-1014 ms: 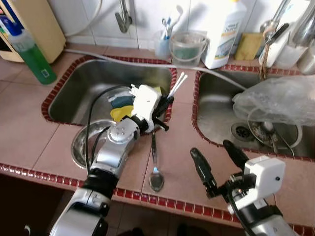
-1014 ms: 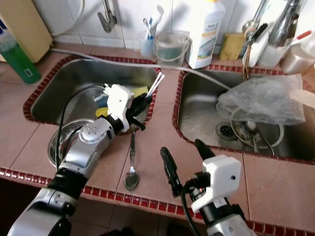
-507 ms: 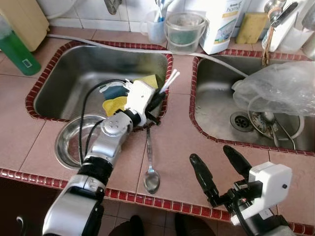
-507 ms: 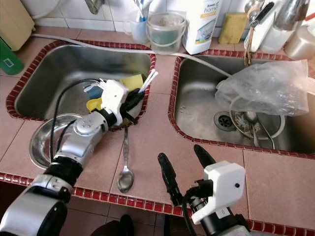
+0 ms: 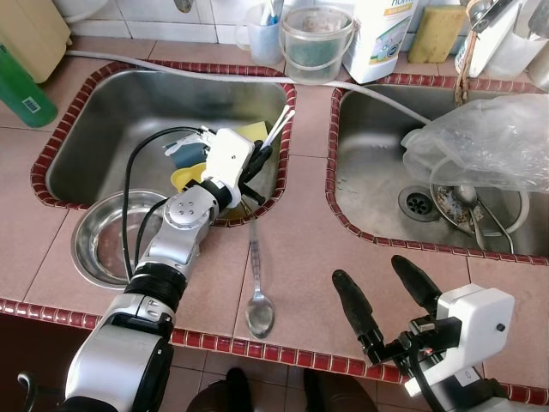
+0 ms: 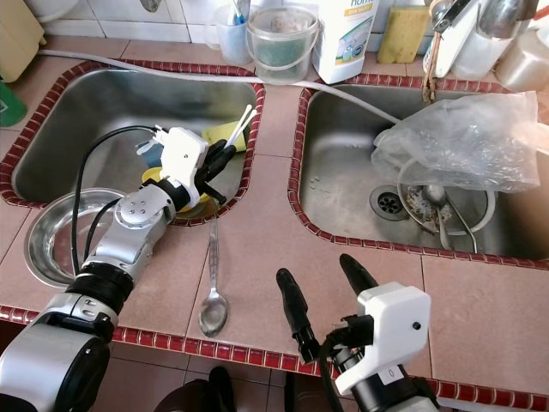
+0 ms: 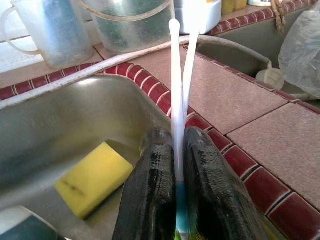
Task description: Kitchen organization
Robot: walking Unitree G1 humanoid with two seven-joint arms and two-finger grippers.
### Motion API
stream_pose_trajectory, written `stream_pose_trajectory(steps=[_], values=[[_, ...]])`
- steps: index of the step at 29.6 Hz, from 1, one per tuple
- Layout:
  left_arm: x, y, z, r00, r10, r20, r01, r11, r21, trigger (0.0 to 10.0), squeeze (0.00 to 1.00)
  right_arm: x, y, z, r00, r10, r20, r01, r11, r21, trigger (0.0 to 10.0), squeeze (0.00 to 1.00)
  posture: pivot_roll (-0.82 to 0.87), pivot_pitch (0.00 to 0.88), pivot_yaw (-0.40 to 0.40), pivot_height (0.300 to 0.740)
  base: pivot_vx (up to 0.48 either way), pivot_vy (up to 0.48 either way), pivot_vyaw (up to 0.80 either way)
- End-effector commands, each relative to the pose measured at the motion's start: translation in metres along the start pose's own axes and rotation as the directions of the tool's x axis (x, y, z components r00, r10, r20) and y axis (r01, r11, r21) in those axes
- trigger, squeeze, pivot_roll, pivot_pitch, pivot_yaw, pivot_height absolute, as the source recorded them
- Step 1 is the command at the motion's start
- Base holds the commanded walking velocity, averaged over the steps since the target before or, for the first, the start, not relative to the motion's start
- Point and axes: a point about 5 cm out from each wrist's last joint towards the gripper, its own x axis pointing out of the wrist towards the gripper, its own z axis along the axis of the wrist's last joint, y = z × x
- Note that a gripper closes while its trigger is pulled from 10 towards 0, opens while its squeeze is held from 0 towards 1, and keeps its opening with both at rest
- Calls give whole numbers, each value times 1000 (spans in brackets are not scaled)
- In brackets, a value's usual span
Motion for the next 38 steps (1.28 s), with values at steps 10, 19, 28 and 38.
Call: stream_pose_trajectory(steps=[10,19,28,38], values=[[-2,8,2,1000,24,7,-24,1000,4,10000,0,0,0,-1,1000,22,-13,-22,1000,1,10000,0,-323,292,51,740,0,0,0],[-5,10,6,1000,13,28,-13,1000,11,10000,0,1,-2,-2,999,31,-16,-31,999,-6,10000,0,-306,282,46,740,0,0,0],[-12,17,12,999,20,44,-21,999,32,10000,0,5,-3,-3,999,54,-12,-54,999,-6,10000,0,-289,270,42,740,0,0,0],[-17,26,14,999,19,33,-22,996,87,10000,0,7,-3,-3,997,70,-11,-70,998,-6,10000,0,-283,261,38,740,0,0,0]])
